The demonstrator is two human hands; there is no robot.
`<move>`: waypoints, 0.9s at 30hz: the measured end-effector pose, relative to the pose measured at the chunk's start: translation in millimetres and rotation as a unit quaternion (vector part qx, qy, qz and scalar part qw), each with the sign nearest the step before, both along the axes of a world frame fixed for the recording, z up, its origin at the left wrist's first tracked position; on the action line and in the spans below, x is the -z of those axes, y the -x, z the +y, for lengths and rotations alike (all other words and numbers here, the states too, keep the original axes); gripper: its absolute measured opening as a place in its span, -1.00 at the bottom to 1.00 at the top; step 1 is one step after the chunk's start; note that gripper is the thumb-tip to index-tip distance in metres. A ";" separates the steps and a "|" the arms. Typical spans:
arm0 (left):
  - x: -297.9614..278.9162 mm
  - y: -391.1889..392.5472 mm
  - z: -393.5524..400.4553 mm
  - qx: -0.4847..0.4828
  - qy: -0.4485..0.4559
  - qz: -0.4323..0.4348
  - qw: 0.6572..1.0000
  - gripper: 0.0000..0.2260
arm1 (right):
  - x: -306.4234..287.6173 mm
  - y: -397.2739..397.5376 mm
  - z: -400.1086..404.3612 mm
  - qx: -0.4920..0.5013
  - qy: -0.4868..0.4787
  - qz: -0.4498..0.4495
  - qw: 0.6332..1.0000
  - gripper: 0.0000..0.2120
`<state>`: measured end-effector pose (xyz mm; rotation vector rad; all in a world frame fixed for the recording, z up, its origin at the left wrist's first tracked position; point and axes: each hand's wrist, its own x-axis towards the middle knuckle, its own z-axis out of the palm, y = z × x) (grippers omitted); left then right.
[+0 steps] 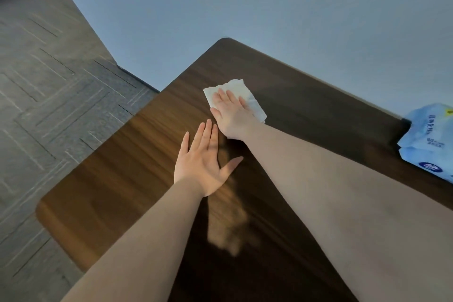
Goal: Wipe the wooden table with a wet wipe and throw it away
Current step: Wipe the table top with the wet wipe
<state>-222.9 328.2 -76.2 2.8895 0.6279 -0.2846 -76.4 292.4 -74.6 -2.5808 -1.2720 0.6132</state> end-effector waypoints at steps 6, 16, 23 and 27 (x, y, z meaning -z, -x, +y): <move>2.0 -0.8 -0.5 0.003 0.013 -0.016 1.000 -0.11 | 0.7 -2.3 26.3 -0.003 0.024 -0.023 0.999 -0.51; -0.8 -0.8 -2.2 0.019 -0.013 0.024 0.999 -0.18 | 2.4 7.3 -54.2 0.117 0.011 0.008 0.993 -0.50; -19.7 -7.7 -72.0 0.160 -0.022 0.022 0.987 -0.27 | -1.2 25.2 -187.1 0.234 0.049 0.003 0.971 -0.50; -24.5 -19.9 -139.9 0.236 -0.013 0.020 0.972 -0.30 | -3.6 38.0 -272.6 0.279 0.066 0.002 0.958 -0.49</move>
